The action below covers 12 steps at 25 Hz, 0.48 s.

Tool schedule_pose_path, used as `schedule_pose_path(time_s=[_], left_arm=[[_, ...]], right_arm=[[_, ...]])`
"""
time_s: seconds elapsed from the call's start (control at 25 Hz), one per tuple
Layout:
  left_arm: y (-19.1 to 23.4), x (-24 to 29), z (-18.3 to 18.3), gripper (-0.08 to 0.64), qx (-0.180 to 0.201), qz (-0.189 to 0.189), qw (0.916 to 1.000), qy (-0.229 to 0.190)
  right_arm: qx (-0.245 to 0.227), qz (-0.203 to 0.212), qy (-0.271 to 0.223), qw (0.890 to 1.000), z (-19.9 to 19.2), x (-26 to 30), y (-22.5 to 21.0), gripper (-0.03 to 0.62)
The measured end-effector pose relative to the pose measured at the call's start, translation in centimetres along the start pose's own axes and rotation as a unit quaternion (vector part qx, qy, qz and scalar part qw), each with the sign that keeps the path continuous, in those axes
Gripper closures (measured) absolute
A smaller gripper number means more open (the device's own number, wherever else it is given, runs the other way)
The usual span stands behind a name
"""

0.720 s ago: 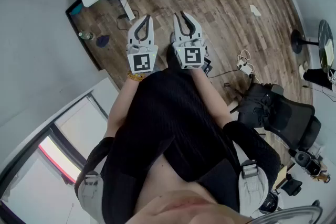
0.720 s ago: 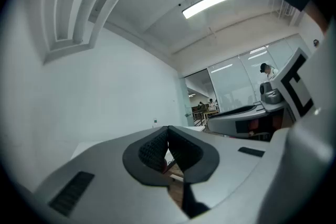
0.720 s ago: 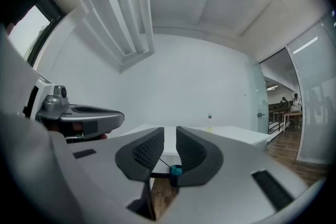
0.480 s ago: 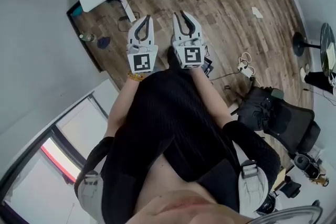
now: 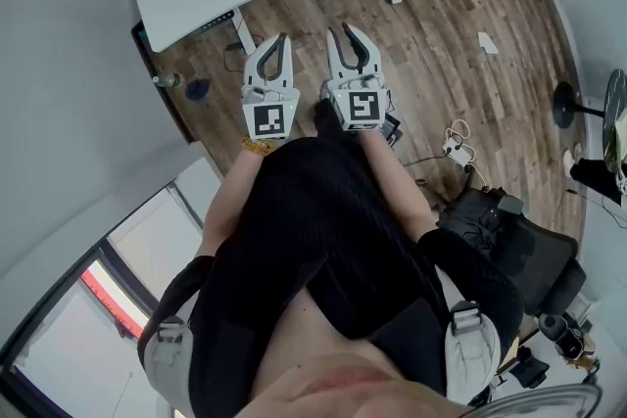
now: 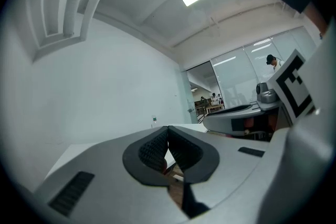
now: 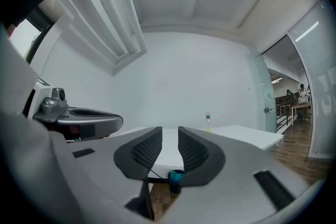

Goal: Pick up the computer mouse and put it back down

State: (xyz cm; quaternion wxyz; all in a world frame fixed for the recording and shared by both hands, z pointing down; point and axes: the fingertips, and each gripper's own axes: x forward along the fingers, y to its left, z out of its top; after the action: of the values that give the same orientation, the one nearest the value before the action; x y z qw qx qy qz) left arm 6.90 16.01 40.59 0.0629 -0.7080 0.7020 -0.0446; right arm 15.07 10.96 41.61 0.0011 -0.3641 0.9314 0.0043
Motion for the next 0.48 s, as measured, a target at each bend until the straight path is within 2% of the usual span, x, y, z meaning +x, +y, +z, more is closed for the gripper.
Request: schedule_pose_path(time_s=[0.48], left_arm=[[0.2,8.1,-0.2,0.547,0.007,0.038,0.9989,0.026]], right_arm=[[0.012,0.029,-0.002,0.999,-0.7,6.9,-8.0,0.483]])
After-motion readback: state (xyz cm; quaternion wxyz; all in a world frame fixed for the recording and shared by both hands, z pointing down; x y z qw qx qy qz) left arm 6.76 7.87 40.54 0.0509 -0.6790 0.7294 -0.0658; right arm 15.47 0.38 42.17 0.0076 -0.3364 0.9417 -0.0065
